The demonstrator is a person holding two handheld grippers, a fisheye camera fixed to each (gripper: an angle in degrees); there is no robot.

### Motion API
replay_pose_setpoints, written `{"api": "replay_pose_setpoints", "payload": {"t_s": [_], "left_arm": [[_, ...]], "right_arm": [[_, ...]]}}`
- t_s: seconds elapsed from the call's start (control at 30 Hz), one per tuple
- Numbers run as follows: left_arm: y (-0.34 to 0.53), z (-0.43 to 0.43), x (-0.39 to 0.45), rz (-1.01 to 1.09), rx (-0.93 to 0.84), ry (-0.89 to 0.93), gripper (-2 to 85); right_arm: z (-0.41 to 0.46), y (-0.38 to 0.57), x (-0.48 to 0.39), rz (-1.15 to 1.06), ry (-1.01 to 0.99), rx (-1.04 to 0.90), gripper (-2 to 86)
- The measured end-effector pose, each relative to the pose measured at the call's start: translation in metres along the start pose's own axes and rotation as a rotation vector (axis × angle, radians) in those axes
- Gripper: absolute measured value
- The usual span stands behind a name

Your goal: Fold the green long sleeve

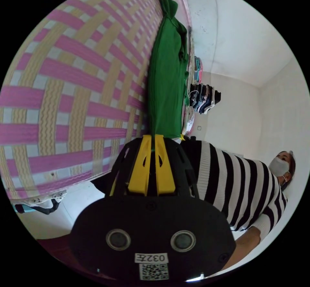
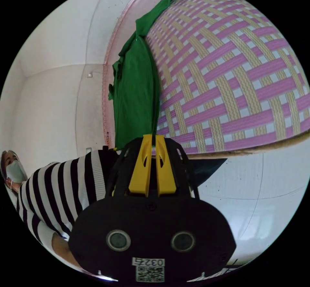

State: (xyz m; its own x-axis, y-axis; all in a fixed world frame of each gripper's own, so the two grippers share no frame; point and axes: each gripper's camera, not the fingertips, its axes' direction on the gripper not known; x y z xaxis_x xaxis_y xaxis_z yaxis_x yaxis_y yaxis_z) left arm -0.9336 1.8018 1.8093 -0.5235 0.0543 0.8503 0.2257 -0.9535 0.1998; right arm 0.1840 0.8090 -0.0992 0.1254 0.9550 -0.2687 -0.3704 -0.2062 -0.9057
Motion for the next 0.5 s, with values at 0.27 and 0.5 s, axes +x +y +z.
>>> {"api": "replay_pose_setpoints", "payload": {"t_s": [0.27,0.5], "left_arm": [[0.028,0.007,0.007,-0.021,0.019,-0.002,-0.9],[0.065,-0.007,0.034,-0.047,-0.011,-0.084,2.0]], "right_arm": [[0.006,0.014,0.016,0.039,0.014,-0.008,1.0],[-0.042,0.019,0.006,0.010,0.081,0.093,6.3]]}}
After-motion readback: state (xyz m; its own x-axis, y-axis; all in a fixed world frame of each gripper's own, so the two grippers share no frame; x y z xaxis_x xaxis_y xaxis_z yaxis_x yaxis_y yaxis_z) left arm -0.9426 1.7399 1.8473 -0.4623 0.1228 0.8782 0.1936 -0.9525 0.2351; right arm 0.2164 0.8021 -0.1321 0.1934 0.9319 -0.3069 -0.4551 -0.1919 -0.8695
